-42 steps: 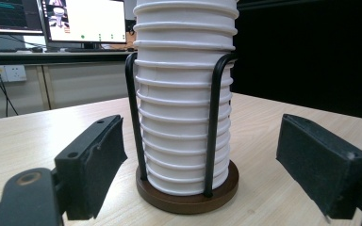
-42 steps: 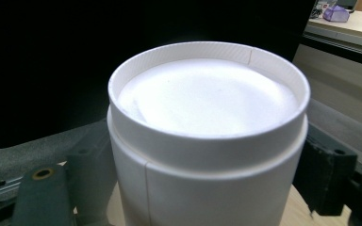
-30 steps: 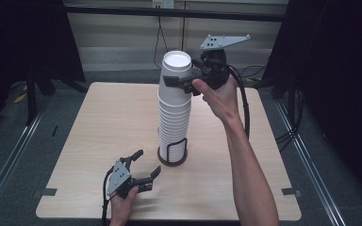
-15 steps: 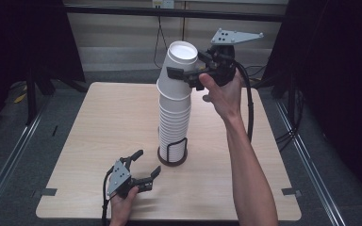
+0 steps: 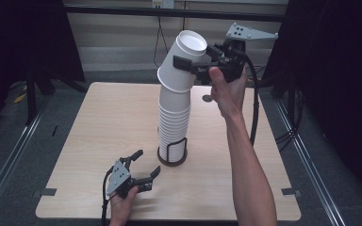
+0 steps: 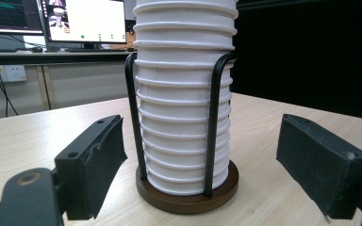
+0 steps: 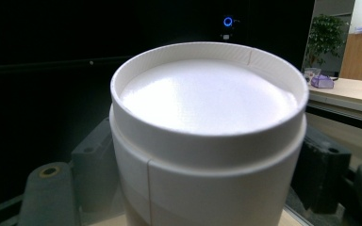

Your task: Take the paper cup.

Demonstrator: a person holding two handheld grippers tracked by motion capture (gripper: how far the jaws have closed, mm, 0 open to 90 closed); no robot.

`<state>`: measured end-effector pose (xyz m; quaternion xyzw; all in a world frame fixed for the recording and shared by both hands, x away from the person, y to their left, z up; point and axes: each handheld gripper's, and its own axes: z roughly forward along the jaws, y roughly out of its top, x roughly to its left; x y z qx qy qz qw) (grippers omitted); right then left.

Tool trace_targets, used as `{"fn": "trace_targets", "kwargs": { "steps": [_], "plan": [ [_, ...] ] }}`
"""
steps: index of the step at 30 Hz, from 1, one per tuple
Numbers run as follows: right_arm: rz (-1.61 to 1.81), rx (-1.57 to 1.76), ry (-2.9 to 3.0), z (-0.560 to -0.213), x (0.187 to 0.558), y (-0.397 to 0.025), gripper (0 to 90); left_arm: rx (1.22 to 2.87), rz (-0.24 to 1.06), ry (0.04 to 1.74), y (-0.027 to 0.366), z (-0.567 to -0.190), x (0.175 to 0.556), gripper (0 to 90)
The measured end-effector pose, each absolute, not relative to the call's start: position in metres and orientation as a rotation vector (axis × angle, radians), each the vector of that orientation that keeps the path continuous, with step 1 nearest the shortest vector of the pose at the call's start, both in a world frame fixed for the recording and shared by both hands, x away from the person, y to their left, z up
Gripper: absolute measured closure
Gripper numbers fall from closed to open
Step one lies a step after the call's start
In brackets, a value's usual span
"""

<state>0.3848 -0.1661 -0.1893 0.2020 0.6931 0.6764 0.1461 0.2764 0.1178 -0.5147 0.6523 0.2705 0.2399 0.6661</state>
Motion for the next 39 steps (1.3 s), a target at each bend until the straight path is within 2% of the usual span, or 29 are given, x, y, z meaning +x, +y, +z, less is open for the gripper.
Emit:
{"fn": "trace_targets", "kwargs": {
  "steps": [16, 39],
  "plan": [
    [2.030, 0.564, 1.885, -0.183, 0.373, -0.180, 22.9, 1.473, 0.541, 0.610, 0.118, -0.515, 0.276, 15.6],
    [2.068, 0.584, 1.786, -0.180, 0.349, -0.224, 23.0, 1.474, 0.541, 0.611, 0.118, -0.515, 0.276, 15.6]
  ]
}}
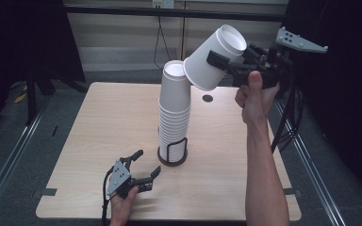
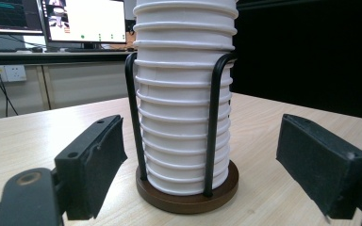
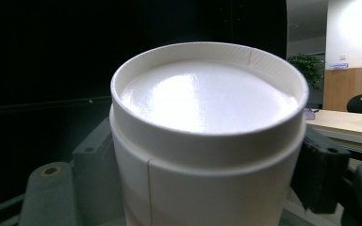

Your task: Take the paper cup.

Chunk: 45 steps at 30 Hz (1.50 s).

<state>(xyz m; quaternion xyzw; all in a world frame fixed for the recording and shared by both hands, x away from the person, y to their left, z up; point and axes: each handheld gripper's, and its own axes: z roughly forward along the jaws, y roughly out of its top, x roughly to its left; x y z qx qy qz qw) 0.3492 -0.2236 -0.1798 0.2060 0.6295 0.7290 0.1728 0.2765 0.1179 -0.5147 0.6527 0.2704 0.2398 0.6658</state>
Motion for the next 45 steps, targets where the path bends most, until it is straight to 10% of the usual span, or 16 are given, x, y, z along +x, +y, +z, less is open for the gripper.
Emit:
{"fn": "trace_targets", "kwargs": {
  "steps": [45],
  "plan": [
    [1.961, 0.738, 1.927, -0.285, 0.312, -0.261, 22.8, 1.596, 0.397, 0.530, 0.112, -0.493, 0.269, 17.1]
  ]
}}
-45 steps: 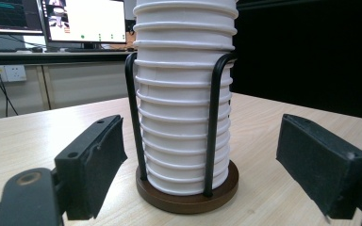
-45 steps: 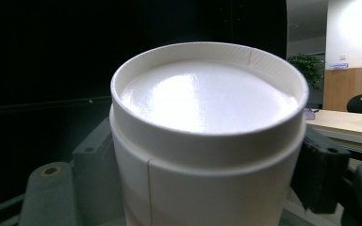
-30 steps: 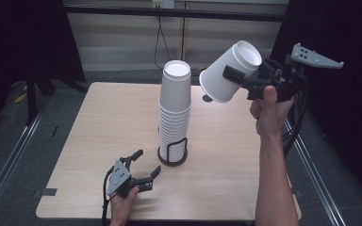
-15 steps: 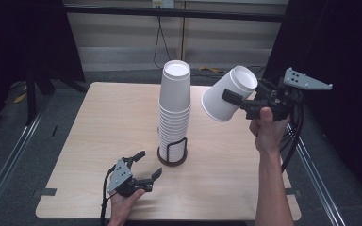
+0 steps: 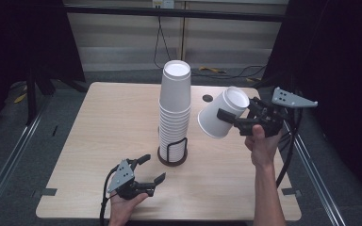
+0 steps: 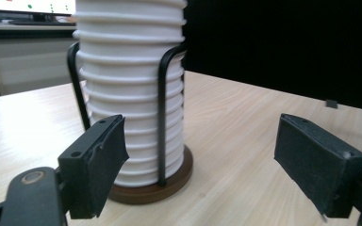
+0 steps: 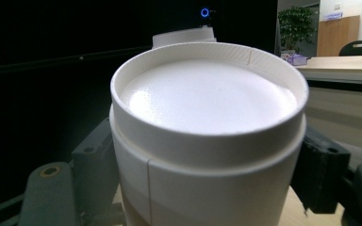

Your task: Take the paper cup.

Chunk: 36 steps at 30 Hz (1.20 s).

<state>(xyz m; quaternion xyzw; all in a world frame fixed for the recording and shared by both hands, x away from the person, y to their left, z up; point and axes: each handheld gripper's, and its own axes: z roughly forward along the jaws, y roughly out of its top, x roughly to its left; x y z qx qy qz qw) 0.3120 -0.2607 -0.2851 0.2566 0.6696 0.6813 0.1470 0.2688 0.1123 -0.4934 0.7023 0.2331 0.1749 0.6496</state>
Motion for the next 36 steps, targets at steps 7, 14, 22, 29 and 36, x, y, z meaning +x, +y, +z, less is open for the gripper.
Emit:
{"fn": "trace_targets", "kwargs": {
  "steps": [7, 14, 22, 29, 36],
  "plan": [
    [1.975, 0.761, 1.966, -0.312, 0.308, -0.256, 22.8, 1.622, 0.380, 0.473, 0.105, -0.481, 0.268, 17.1],
    [1.990, 0.763, 1.990, -0.329, 0.305, -0.251, 22.9, 1.616, 0.339, 0.470, 0.101, -0.476, 0.272, 18.8],
    [2.009, 0.765, 2.018, -0.348, 0.301, -0.246, 22.8, 1.622, 0.315, 0.439, 0.097, -0.468, 0.274, 16.7],
    [2.005, 0.781, 2.061, -0.368, 0.299, -0.238, 22.8, 1.633, 0.306, 0.397, 0.090, -0.459, 0.276, 15.9],
    [1.982, 0.787, 2.112, -0.381, 0.296, -0.232, 22.9, 1.651, 0.285, 0.351, 0.084, -0.453, 0.277, 15.9]
  ]
}}
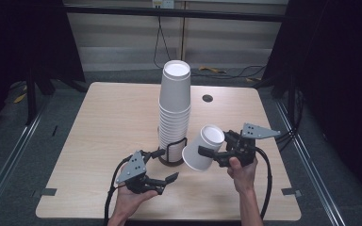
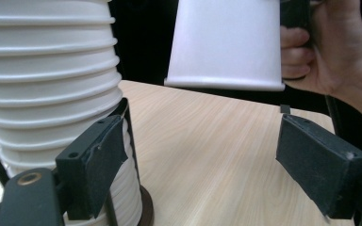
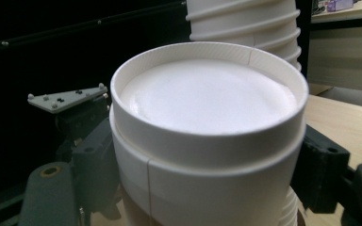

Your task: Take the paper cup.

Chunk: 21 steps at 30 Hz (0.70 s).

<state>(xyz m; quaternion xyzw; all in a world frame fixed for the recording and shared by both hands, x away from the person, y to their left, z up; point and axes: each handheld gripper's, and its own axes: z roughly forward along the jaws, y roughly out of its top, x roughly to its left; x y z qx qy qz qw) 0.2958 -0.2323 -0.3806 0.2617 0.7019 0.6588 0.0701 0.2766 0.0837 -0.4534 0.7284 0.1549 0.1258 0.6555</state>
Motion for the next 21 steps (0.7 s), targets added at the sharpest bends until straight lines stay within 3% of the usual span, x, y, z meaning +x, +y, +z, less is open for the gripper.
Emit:
{"fn": "trace_targets", "kwargs": {
  "steps": [21],
  "plan": [
    [1.980, 0.760, 2.233, -0.411, 0.289, -0.203, 23.0, 1.689, 0.190, 0.273, 0.063, -0.454, 0.279, 15.0]
  ]
}}
